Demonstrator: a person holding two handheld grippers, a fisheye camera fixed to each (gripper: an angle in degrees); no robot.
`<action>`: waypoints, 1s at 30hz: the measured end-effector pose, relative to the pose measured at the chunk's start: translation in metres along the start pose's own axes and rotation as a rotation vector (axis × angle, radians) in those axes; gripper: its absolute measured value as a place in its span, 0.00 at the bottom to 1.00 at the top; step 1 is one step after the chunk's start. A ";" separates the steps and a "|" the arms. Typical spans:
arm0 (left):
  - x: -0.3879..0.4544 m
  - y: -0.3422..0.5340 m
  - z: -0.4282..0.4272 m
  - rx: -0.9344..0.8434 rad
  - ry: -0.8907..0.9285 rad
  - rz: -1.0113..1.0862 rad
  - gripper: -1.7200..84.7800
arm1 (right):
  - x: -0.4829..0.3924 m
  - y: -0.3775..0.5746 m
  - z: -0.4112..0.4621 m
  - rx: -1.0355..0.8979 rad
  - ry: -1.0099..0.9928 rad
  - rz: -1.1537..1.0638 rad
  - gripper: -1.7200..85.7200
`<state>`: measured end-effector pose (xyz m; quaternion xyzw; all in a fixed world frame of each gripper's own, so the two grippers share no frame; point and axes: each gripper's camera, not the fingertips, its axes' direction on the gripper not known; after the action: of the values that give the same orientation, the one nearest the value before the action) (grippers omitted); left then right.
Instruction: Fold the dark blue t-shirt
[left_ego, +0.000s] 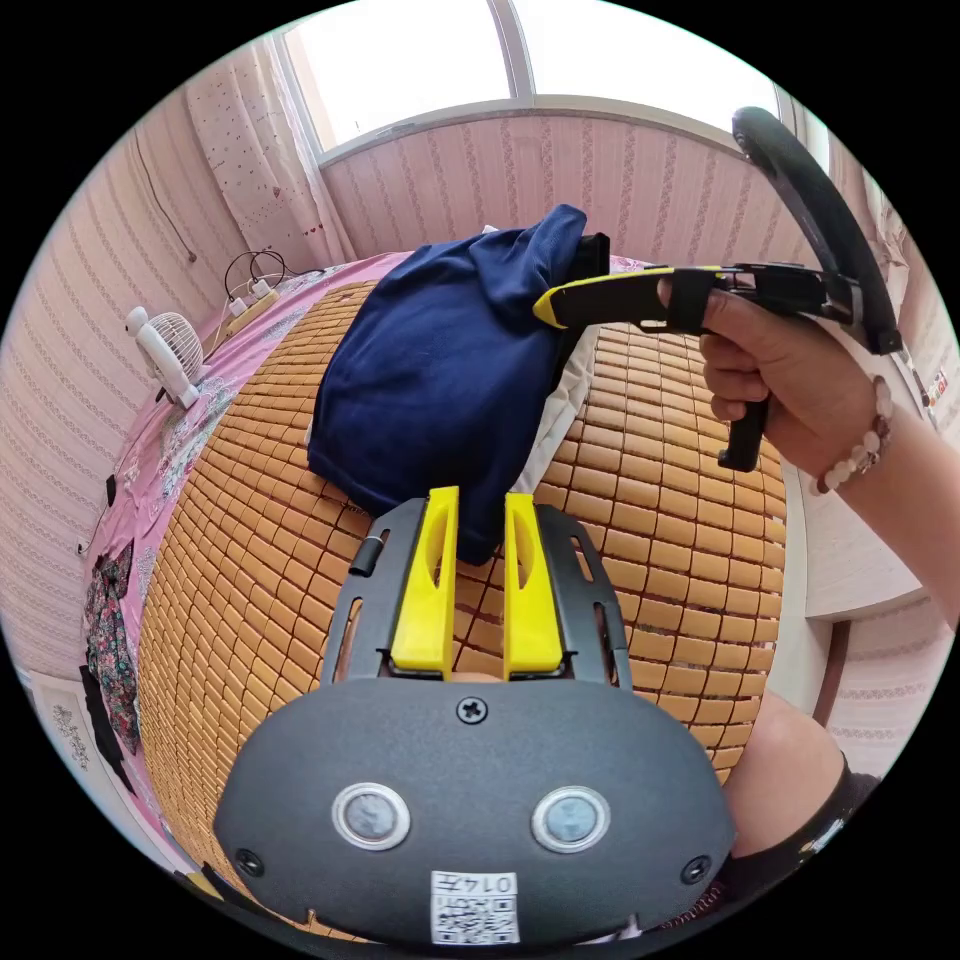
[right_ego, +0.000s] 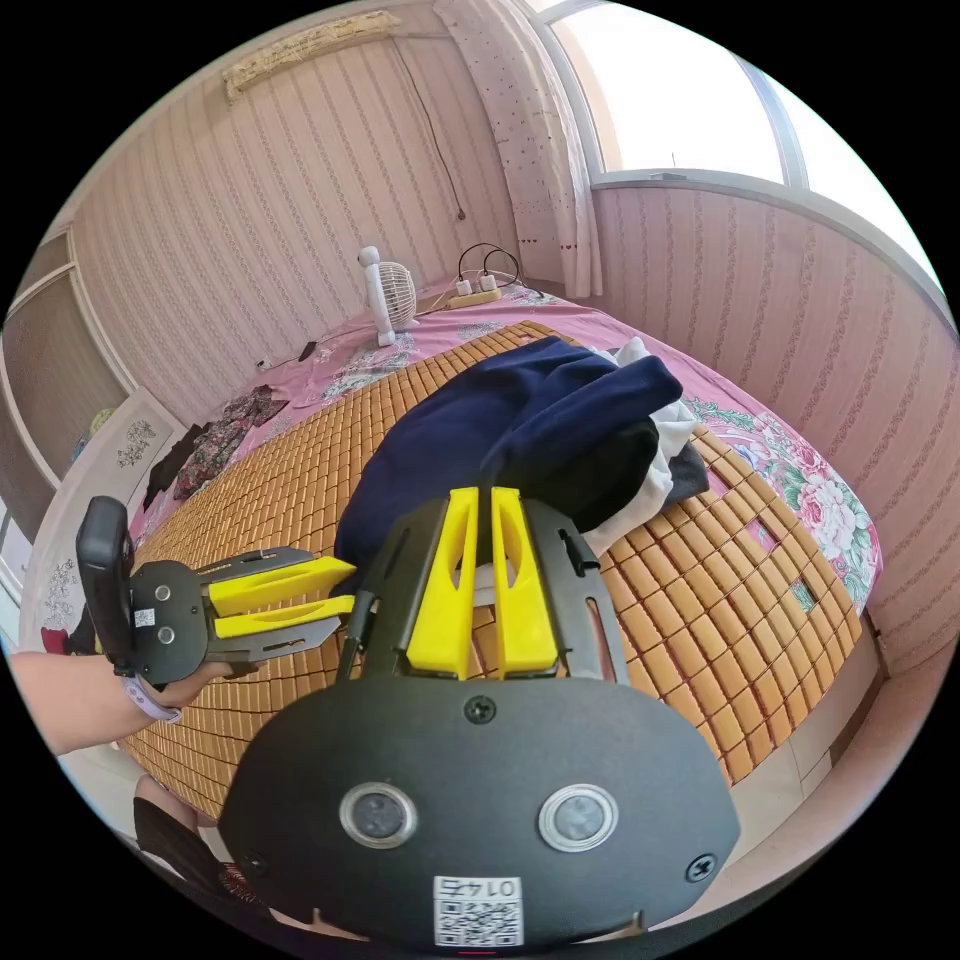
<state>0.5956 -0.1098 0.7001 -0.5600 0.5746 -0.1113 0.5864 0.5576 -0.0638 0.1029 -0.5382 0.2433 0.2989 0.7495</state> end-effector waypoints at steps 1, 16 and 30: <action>0.001 -0.004 0.001 -0.020 0.005 0.008 0.06 | -0.001 -0.001 -0.003 0.012 -0.009 -0.012 0.07; -0.098 0.154 -0.302 0.358 -0.075 -0.180 0.02 | -0.219 -0.084 -0.109 0.209 -0.588 -0.394 0.03; -0.049 0.392 -0.282 0.169 0.060 -0.593 0.05 | -0.306 0.071 -0.003 -0.371 -0.488 -0.533 0.04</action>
<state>0.1534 -0.0845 0.5003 -0.6489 0.3922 -0.3413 0.5555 0.2920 -0.1066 0.2645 -0.6217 -0.1477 0.2518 0.7268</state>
